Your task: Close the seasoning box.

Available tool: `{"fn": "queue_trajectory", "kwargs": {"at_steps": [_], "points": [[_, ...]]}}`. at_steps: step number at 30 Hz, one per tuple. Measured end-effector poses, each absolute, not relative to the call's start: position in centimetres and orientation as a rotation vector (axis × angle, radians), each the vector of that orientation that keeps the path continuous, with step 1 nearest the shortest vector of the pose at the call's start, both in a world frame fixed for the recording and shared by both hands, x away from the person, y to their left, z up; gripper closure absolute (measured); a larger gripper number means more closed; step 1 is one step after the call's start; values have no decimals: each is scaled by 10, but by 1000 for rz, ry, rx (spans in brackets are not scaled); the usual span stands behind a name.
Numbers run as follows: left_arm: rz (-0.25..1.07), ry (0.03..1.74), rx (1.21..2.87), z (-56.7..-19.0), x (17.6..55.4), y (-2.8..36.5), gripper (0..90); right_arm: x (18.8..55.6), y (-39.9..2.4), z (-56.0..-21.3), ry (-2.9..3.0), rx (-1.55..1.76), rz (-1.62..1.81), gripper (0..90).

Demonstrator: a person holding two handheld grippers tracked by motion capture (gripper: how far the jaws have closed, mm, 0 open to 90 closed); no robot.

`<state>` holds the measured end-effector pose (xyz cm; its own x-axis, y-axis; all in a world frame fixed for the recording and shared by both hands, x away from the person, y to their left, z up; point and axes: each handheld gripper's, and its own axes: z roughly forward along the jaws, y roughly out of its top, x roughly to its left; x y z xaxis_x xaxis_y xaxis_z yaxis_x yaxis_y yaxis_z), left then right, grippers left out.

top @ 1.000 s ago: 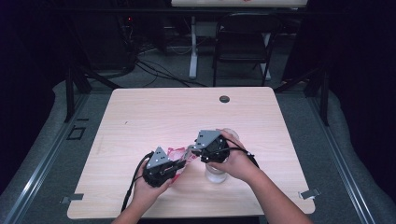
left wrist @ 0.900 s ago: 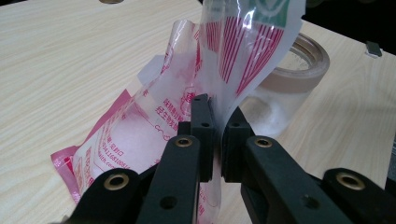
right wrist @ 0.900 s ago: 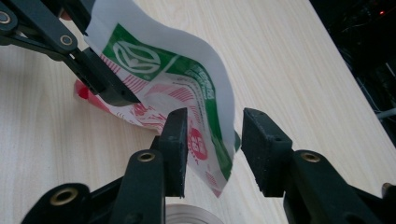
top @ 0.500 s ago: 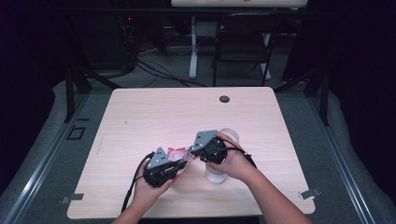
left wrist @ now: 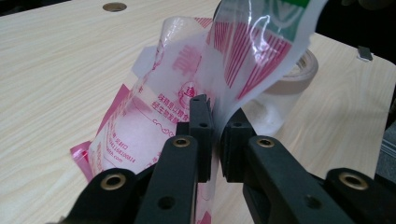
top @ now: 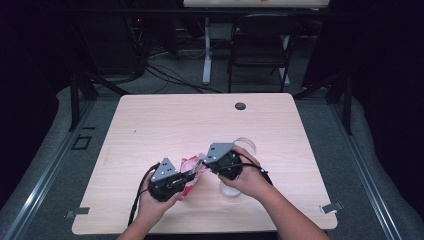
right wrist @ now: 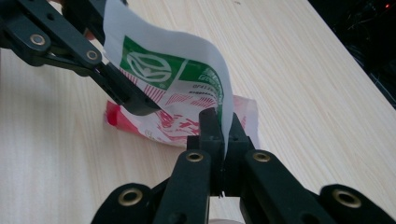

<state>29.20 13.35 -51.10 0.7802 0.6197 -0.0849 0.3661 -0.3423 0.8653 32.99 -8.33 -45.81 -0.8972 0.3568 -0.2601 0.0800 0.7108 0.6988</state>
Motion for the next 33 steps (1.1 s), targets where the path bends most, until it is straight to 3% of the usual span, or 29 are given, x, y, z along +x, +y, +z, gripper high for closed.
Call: {"fn": "queue_trajectory", "kwargs": {"at_steps": [6,16,33], "points": [[363,787,1969,-511,287,137,587,314,-81,-457,2494,327,996,900],[399,867,2021,-533,274,137,464,298,-94,-467,2441,378,1083,900],[495,951,2089,-566,286,122,300,301,-99,-469,2454,383,1155,900]]}}
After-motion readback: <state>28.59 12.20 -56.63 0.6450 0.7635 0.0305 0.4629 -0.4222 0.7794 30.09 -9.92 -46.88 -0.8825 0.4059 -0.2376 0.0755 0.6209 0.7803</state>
